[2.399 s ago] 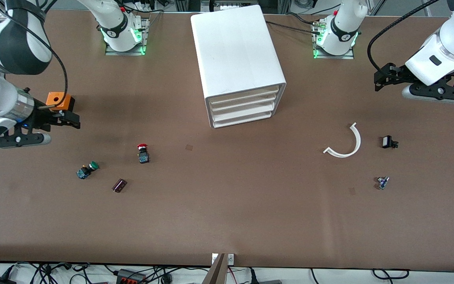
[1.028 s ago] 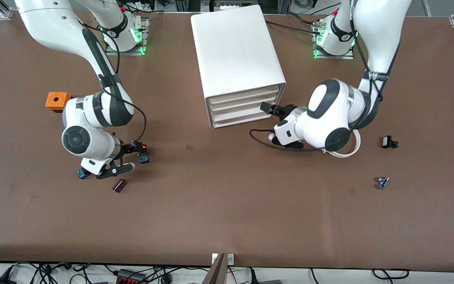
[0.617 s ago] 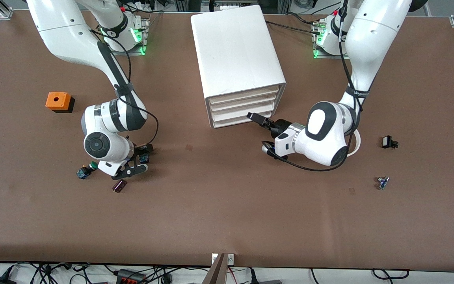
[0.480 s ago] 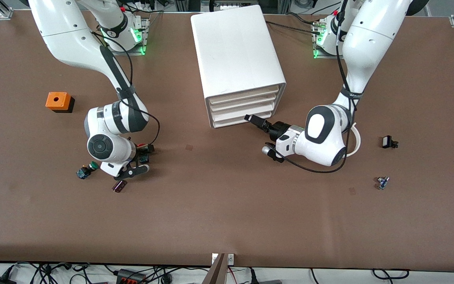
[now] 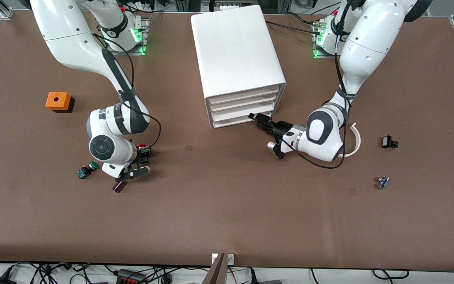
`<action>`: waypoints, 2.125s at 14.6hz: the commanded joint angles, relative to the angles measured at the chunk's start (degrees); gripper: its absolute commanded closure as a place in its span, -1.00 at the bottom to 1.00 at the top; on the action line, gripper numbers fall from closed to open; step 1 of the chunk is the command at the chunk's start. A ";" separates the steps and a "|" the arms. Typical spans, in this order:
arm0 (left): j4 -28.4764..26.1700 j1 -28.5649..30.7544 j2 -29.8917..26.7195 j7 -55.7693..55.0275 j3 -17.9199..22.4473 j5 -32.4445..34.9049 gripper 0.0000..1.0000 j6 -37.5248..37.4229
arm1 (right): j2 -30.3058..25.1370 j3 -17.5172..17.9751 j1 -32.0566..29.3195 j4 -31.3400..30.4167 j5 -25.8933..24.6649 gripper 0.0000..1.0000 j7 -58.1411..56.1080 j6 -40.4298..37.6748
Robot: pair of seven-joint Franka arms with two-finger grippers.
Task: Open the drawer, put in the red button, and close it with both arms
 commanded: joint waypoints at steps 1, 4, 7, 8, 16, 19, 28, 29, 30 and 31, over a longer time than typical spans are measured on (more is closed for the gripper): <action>-0.90 2.53 -1.37 1.74 -0.17 -1.62 -0.75 -5.69 | 0.80 -0.16 0.44 1.89 0.63 -0.11 0.55 -0.07; -1.43 2.97 -1.72 1.74 -0.17 -2.85 -0.74 -8.44 | 0.98 -0.16 0.44 2.16 0.54 0.72 0.46 -0.07; -2.92 3.41 -2.16 2.00 -1.83 -4.08 -0.67 -9.84 | 0.45 -0.25 0.71 3.56 0.19 1.00 -0.07 -0.15; -3.54 3.85 -2.42 2.70 -2.71 -4.09 -0.67 -10.37 | 0.36 -0.25 0.62 5.39 0.01 1.00 -0.51 -0.50; -6.09 3.77 -3.13 11.67 -2.98 -4.09 0.99 -9.94 | -0.51 -0.07 3.78 26.23 0.54 1.00 0.02 -14.83; -0.93 3.59 -1.20 10.97 -2.19 -3.56 0.99 -9.32 | -1.22 -0.08 6.94 29.92 0.54 1.00 0.11 -16.06; 10.69 5.08 5.49 10.97 1.76 -2.94 0.90 -2.29 | -1.13 -0.16 12.03 31.96 0.54 1.00 0.28 -12.12; 13.13 5.08 6.36 10.97 1.85 -2.94 0.87 -2.20 | -1.05 -0.08 13.09 31.96 0.45 1.00 0.28 -10.72; 15.16 5.26 7.06 10.88 1.94 -2.86 0.80 -2.11 | -0.87 -0.25 14.75 31.96 0.45 1.00 0.80 -9.48; 16.40 5.35 7.24 10.97 2.03 -2.86 0.54 -1.94 | -0.69 -0.34 16.25 31.96 0.28 1.00 2.11 -8.08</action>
